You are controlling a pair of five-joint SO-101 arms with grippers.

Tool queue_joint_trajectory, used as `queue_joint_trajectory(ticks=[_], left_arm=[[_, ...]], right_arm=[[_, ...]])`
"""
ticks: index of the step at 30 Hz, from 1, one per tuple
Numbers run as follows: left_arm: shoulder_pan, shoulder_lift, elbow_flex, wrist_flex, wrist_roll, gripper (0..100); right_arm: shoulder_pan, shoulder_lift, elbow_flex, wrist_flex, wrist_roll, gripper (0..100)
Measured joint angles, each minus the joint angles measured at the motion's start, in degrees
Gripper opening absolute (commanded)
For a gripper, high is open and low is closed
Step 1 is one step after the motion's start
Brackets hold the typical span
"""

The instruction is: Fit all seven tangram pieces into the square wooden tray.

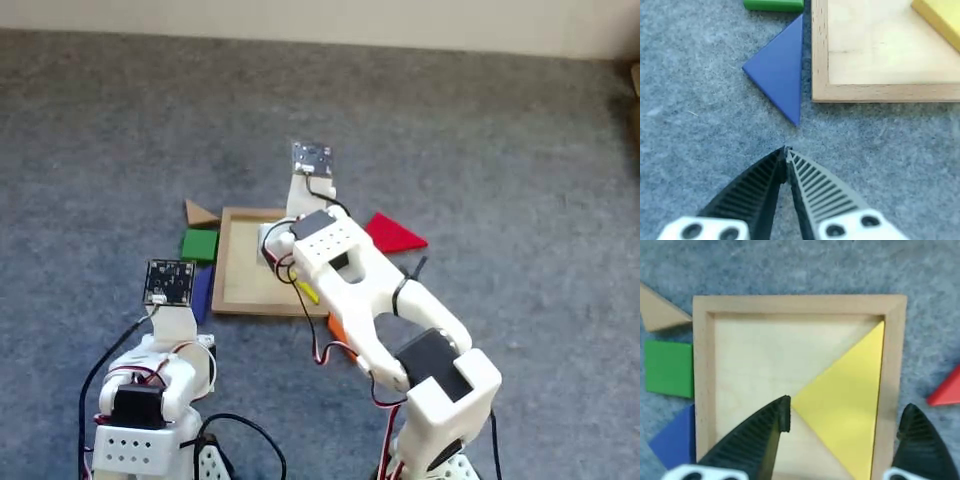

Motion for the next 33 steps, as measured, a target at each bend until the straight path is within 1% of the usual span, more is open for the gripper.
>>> queue_joint_trajectory(ticks=[5, 9, 16, 20, 24, 26, 29, 33], left_arm=[[0.00, 0.00, 0.00, 0.00, 0.00, 0], [0.00, 0.00, 0.00, 0.00, 0.00, 0], [0.00, 0.00, 0.00, 0.00, 0.00, 0], [0.00, 0.00, 0.00, 0.00, 0.00, 0], [0.00, 0.00, 0.00, 0.00, 0.00, 0], [0.00, 0.00, 0.00, 0.00, 0.00, 0], [0.00, 0.00, 0.00, 0.00, 0.00, 0], [0.00, 0.00, 0.00, 0.00, 0.00, 0]], right_arm=[[0.00, -0.79, -2.81, 5.45, 3.69, 32.1], [1.23, -5.10, -2.90, 8.88, 6.77, 32.1], [8.26, -11.87, -2.99, 14.68, 14.95, 32.1], [11.78, -12.13, -2.99, 15.03, 16.62, 32.4], [13.71, -9.49, -2.99, 14.86, 16.53, 32.4], [14.59, -5.98, -2.99, 12.75, 13.10, 32.4], [16.53, -1.32, -2.99, 6.42, 6.33, 32.4], [18.90, 2.20, -2.99, -1.49, 4.57, 32.4]])
